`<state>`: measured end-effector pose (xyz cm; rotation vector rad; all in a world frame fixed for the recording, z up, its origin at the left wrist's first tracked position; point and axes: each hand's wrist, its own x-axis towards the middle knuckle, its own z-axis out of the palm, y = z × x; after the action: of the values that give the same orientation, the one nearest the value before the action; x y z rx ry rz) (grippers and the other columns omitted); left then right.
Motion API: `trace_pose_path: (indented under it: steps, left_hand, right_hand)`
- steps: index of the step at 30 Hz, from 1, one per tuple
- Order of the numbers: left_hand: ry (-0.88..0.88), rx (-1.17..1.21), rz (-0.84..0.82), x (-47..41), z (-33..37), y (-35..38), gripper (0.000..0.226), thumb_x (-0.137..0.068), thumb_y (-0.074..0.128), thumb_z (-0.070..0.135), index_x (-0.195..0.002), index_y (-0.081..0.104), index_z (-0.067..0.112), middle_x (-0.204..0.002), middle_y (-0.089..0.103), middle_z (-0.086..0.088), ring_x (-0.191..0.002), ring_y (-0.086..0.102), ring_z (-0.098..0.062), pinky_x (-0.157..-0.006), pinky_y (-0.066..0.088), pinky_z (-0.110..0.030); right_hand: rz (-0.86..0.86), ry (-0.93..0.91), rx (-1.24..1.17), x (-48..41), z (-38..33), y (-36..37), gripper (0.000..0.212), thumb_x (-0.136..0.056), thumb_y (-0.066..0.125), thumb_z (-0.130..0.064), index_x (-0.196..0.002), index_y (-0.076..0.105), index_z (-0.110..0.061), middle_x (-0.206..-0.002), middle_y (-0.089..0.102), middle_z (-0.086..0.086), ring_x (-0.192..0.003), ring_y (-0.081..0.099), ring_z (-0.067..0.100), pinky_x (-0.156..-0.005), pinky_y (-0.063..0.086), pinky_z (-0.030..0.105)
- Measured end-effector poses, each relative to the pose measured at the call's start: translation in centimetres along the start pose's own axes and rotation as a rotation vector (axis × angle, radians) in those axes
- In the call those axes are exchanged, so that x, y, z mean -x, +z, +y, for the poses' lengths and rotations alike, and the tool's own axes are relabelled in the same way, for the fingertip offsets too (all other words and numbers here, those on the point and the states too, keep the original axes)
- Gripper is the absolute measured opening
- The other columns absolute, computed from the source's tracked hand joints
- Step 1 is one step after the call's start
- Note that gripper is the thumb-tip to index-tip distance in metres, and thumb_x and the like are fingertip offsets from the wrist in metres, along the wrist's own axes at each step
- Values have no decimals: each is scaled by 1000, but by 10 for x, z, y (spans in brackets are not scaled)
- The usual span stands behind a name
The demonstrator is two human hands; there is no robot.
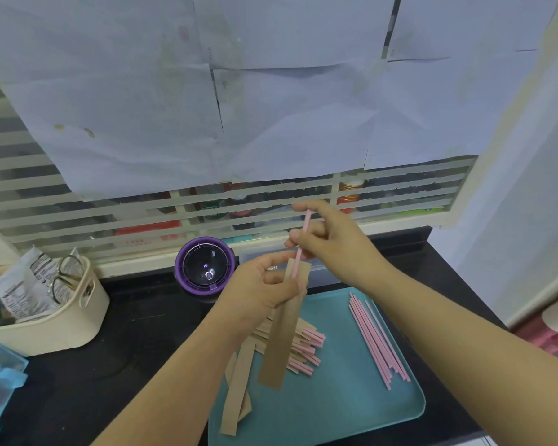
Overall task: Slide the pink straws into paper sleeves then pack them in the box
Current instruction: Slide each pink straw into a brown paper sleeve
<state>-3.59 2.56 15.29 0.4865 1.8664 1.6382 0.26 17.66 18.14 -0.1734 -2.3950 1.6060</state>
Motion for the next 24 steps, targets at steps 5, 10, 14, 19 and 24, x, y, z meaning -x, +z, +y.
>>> trace_pose_path:
  steps: [5, 10, 14, 19, 24]
  left_hand:
    - [3, 25, 9, -4, 1, -5, 42, -84, 67, 9, -123, 60, 22, -83, 75, -3, -83, 70, -16, -90, 51, -39]
    - [-26, -28, 4, 1, -7, -6, 31, -82, 70, 12, -112, 65, 16, -88, 75, -5, -83, 69, -16, -95, 51, -43]
    - [-22, -90, 27, 1, -8, -4, 26, -82, 70, 16, -107, 67, 14, -86, 76, -3, -81, 71, -13, -90, 54, -37]
    - [-16, -61, 38, 0, -9, -1, 22, -82, 70, 16, -104, 68, 16, -84, 76, -2, -81, 70, -12, -90, 53, -36]
    - [-26, -33, 45, 1, -12, -3, 22, -83, 70, 16, -105, 68, 17, -86, 76, 0, -84, 71, -13, -92, 52, -37]
  right_hand:
    - [-73, -22, 146, 1, 3, -2, 39, -95, 52, -20, -133, 50, -27, -96, 67, 11, -94, 65, 17, -83, 53, 19]
    - [60, 4, 18, -3, 3, -16, 27, -92, 58, -15, -118, 59, -21, -92, 68, 24, -83, 68, 19, -73, 53, 12]
    - [110, 13, 9, -1, 9, -11, 17, -89, 62, -17, -105, 58, -21, -81, 70, 19, -79, 69, 15, -82, 53, 19]
    - [86, 13, 25, 3, 14, 0, 18, -88, 64, -19, -105, 60, -23, -79, 71, 11, -81, 67, 19, -75, 48, 7]
    - [27, 2, 119, 5, 15, -5, 27, -92, 56, -26, -119, 60, -28, -92, 69, -1, -85, 65, 11, -84, 53, 24]
